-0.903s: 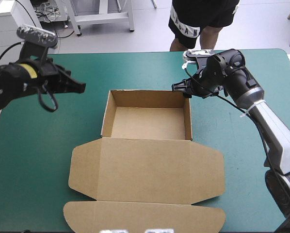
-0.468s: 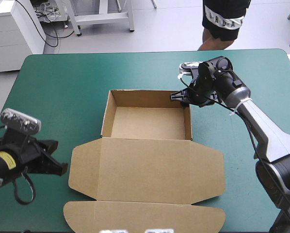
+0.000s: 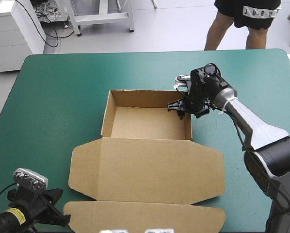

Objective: Fold the box

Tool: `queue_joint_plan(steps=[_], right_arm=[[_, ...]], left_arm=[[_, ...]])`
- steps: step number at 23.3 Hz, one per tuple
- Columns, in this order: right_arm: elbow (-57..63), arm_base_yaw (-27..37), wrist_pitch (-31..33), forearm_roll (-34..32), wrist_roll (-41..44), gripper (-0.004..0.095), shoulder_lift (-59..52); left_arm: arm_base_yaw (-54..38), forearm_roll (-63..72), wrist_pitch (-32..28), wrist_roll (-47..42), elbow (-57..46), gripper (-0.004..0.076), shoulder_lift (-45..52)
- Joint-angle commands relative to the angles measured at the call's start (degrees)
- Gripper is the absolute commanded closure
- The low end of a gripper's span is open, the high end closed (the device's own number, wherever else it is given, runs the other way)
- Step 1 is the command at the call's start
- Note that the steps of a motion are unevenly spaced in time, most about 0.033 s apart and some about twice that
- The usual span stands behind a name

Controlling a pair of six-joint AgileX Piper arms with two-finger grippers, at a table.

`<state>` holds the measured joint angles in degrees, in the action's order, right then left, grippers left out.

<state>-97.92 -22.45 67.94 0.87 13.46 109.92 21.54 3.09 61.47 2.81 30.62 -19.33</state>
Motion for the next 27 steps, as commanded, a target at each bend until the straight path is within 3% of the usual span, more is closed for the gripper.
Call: queue_joint_plan(steps=[1,3,8,13,21,27], right_arm=[[-1.32,0.44,-1.02,0.08,-0.14,0.0369,-2.38],[-1.32,0.44,-1.02,0.08,-0.14,0.0421,-1.93],[-1.32,0.44,-1.02,1.2,-0.14,0.0712,-0.6],[-1.32,0.44,-1.02,2.11,-0.14,0.093,-0.42],[-3.68,1.84,-1.02,0.95,-0.98,0.0928,-0.61],[-7.2,14.4,-0.91,-0.46,-5.41,0.0928,-3.15]], left_arm=[[0.07,0.98,-2.59,-0.2,-1.5,0.0731,2.66],[0.07,0.98,-2.75,-0.2,-1.48,0.0731,3.88],[0.07,0.98,-2.75,-0.2,-1.48,0.0731,5.35],[0.07,0.98,-2.75,-0.2,-1.48,0.0731,5.35],[0.07,0.98,-2.75,-0.2,-1.48,0.0731,5.35],[0.07,0.98,-2.75,-0.2,-1.48,0.0731,5.35]])
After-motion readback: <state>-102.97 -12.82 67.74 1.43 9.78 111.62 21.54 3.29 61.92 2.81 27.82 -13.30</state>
